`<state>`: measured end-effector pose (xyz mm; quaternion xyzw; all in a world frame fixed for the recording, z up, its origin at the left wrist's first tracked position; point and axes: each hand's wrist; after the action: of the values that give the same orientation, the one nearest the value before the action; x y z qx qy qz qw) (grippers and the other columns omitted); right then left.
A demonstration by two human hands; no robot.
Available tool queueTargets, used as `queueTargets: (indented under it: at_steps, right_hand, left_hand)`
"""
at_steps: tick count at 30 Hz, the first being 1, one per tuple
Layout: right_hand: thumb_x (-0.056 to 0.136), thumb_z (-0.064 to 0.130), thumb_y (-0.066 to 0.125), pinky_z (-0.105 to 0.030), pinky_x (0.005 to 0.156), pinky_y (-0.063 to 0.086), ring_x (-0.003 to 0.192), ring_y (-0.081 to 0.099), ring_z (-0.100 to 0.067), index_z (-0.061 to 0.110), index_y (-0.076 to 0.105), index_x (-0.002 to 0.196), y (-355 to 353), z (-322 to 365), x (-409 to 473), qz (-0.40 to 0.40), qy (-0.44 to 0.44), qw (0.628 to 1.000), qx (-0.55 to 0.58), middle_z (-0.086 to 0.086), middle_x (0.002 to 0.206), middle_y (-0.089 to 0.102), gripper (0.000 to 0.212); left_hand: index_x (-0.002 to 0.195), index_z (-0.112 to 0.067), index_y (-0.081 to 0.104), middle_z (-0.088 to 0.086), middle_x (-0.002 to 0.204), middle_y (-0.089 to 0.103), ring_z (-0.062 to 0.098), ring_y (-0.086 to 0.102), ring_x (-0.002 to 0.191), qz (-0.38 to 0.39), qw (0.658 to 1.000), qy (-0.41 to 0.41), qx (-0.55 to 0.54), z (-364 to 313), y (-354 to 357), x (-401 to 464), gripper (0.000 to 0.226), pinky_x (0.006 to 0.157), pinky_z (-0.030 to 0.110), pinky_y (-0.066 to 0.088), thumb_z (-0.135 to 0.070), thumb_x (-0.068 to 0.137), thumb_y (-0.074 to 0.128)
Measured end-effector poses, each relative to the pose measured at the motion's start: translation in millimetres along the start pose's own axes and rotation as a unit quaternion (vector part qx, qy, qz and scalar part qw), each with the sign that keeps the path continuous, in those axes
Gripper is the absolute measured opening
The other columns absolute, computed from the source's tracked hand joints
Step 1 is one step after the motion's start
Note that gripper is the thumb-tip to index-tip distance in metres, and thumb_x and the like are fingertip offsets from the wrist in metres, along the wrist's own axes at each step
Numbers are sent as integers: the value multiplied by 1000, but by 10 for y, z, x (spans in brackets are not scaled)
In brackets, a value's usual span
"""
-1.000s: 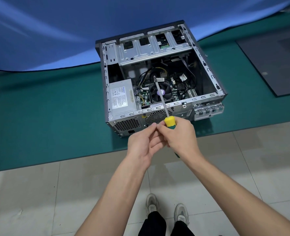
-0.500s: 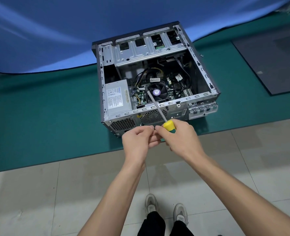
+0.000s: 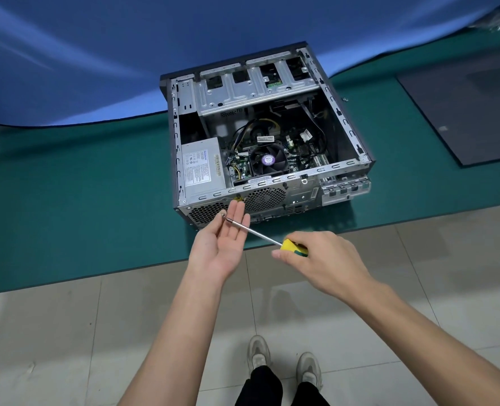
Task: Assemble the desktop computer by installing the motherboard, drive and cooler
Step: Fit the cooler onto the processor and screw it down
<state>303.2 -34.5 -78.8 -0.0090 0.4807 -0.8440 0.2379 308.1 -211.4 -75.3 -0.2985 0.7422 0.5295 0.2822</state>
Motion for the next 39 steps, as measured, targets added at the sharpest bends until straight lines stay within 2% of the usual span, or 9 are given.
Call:
queueTargets:
  at_steps: [4, 8, 12, 21, 24, 27, 31, 34, 39]
  right_hand:
    - [85, 65, 47, -25, 49, 28, 59, 49, -9, 24, 50, 68, 7, 25, 7, 1, 7, 1000, 5, 5, 57, 51, 44]
    - [86, 63, 49, -27, 49, 28, 57, 47, -10, 20, 48, 65, 0, 46, -14, 5, 14, 1000, 24, 3, 54, 48, 48]
    - [86, 62, 52, -28, 49, 29, 55, 45, -10, 22, 42, 57, -44, 90, -11, 22, 29, 999, 32, 3, 53, 46, 50]
    - [83, 60, 57, -27, 55, 43, 49, 48, -14, 15, 51, 62, -92, 167, 34, 76, 82, 990, 90, -5, 64, 65, 51]
    - [83, 59, 57, -27, 51, 43, 41, 45, -13, 14, 56, 62, -87, 203, 51, 96, 108, 982, 123, -3, 53, 60, 49]
    - [87, 51, 60, -18, 41, 35, 34, 43, -16, 22, 63, 55, -88, 229, 41, 135, 150, 950, 237, 5, 39, 53, 43]
    - [88, 44, 62, -18, 39, 34, 37, 44, -20, 9, 70, 79, -96, 286, 51, 155, 187, 922, 303, 2, 47, 57, 37]
    - [91, 42, 58, -20, 39, 36, 36, 43, -17, -1, 68, 87, -84, 348, 67, 192, 223, 884, 363, -2, 51, 56, 44]
    - [95, 42, 52, -22, 39, 35, 38, 40, -15, -2, 65, 92, -53, 432, 79, 242, 265, 815, 454, -4, 52, 51, 46]
  left_hand:
    - [101, 3, 56, 15, 85, 72, 26, 69, 80, 11, 1000, 1, -5, 25, 2, -19, 20, 77, 43, 50, -7, 100, 38]
    - [107, 3, 53, 18, 85, 72, 28, 71, 75, 19, 1000, 10, -18, 14, -1, -26, 19, 74, 45, 50, -5, 100, 37]
    - [104, 0, 52, 17, 84, 72, 28, 69, 81, 25, 999, 26, -9, 29, -20, -27, 17, 75, 44, 50, -6, 100, 37]
    - [95, 0, 51, 18, 83, 72, 28, 67, 86, 30, 997, 67, -5, 63, -67, -9, 17, 81, 44, 49, -6, 101, 36]
    - [93, 0, 51, 18, 84, 71, 28, 68, 86, 28, 996, 83, 6, 81, -66, 10, 17, 75, 42, 52, -5, 100, 37]
    - [92, 0, 52, 19, 85, 71, 28, 67, 88, 32, 997, 75, 1, 77, -51, 36, 18, 79, 43, 51, -6, 100, 37]
    - [90, 0, 52, 19, 85, 71, 27, 69, 83, 37, 997, 68, 14, 59, -90, 59, 20, 85, 41, 52, -7, 101, 36]
    - [97, 3, 53, 18, 85, 72, 25, 71, 79, 42, 997, 54, 26, 39, -108, 91, 19, 69, 34, 58, -9, 100, 38]
    - [96, 4, 55, 16, 76, 71, 24, 72, 70, 44, 998, 30, 45, -34, -106, 162, 19, 58, 32, 58, -8, 99, 40]
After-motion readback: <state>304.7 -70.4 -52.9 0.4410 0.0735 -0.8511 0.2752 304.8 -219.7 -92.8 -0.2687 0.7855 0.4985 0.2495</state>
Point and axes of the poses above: each hand's wrist, its own x-axis towards the middle knuckle, its own y-axis out of the palm, z = x × y
